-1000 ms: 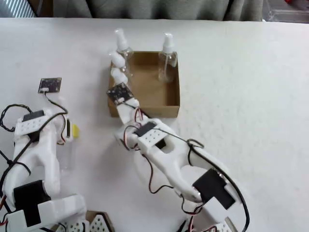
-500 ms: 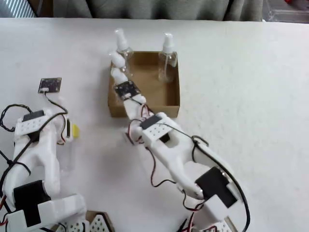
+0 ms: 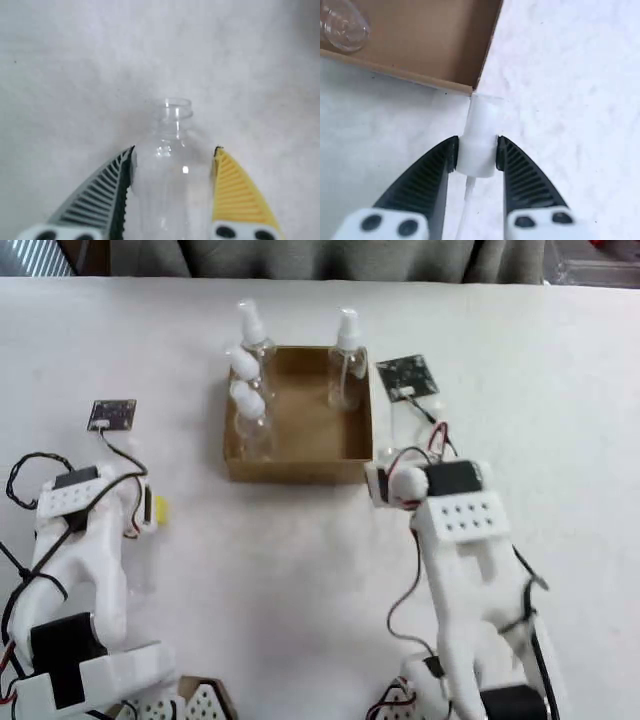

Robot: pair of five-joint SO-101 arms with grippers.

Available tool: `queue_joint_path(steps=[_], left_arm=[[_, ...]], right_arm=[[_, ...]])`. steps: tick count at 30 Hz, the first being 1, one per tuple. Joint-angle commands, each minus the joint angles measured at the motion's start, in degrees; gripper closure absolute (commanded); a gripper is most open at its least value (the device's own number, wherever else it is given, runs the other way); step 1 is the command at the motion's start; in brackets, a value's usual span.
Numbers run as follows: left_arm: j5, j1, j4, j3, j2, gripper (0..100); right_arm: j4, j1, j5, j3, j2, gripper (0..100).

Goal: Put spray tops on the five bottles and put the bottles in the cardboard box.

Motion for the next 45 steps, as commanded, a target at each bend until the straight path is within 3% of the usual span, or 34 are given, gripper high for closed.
queue_joint_path(steps=[1,6,14,23,30,34,40,45], left_arm=[[0.8,0.8,-0.8,-2.7,-1.0,98],[0.8,0.7,0.2,-1.3,-4.9,98],[0.8,2.5,0.2,9.1,-30.9,98],[1.8,18.1,7.0,9.6,-52.5,98],[15.7,33.5,6.7,5.4,-58.7,98],[15.5,42.0,4.0,6.2,-61.0,98],[11.5,50.3,-3.0,15.5,-68.7,98],[11.4,50.5,-8.1,25.7,-79.3,98]], right_arm=[[2.7,0.9,0.5,1.0,-9.2,98.1],[2.7,-3.0,0.6,3.6,-18.2,98.1],[-0.7,-7.5,0.5,6.1,-29.5,98.2],[-17.8,-2.9,-3.6,6.0,-41.0,98.3],[-32.5,2.9,-9.4,4.5,-44.7,98.3],[-32.7,4.5,-13.4,-0.6,-44.1,98.3],[-32.7,-0.7,-16.3,-6.2,-41.9,98.3],[-33.2,-6.5,-16.6,-8.2,-38.9,98.3]])
